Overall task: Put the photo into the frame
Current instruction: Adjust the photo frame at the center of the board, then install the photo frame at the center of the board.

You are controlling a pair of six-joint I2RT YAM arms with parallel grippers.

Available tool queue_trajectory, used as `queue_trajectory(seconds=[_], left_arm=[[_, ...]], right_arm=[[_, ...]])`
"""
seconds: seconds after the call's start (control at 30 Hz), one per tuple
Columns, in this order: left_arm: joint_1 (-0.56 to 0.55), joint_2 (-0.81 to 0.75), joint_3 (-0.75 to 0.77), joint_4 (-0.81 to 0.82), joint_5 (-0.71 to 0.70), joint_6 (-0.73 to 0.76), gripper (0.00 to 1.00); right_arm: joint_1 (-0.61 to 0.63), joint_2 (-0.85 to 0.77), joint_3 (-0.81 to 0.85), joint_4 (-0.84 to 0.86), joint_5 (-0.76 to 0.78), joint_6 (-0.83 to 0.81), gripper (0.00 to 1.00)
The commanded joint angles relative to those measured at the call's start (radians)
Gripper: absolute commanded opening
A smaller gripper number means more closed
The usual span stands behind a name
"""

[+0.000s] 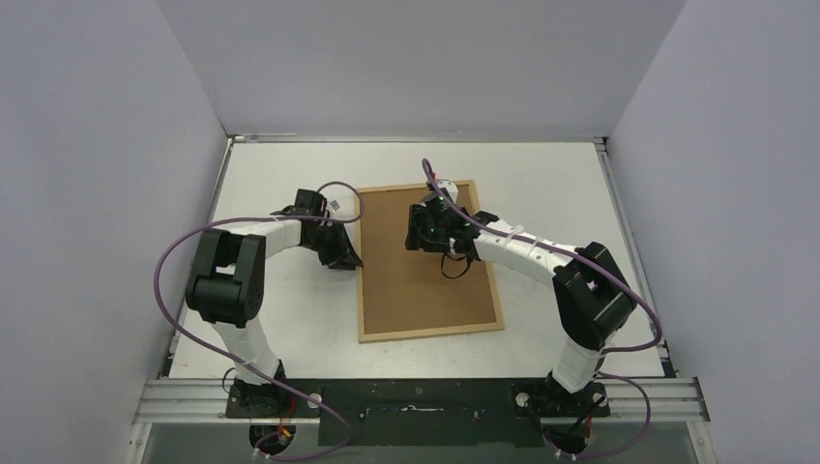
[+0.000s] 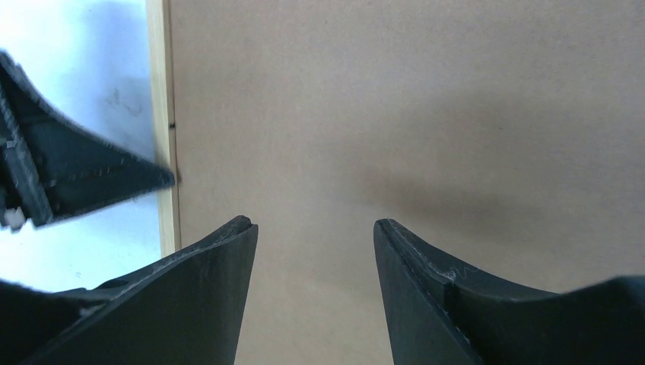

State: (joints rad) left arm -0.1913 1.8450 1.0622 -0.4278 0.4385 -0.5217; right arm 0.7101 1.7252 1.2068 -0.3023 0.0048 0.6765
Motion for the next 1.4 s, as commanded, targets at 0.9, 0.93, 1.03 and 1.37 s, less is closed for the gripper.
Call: queue_trajectory(seconds=[0.9,0.93,1.03,1.37], left_arm=[[0.09,-0.038,-0.044,0.101,0.2,-0.211,0.41],[0.09,-0.022,-0.036,0.105,0.203,-0.203,0.42],[0.088,0.021,-0.019,0.089,0.2,-0.197,0.43],[0.079,0.113,-0.059,0.073,0.162,-0.206,0.31]], right_arm=[[0.187,0.344,0.419,-0.344,0.003,-0.105,0.65],[0.189,0.359,0.428,-0.351,-0.027,-0.121,0.65],[0.195,0.379,0.461,-0.392,-0.021,-0.147,0.65],[0.205,0.372,0.458,-0.361,-0.034,-0.162,0.51]])
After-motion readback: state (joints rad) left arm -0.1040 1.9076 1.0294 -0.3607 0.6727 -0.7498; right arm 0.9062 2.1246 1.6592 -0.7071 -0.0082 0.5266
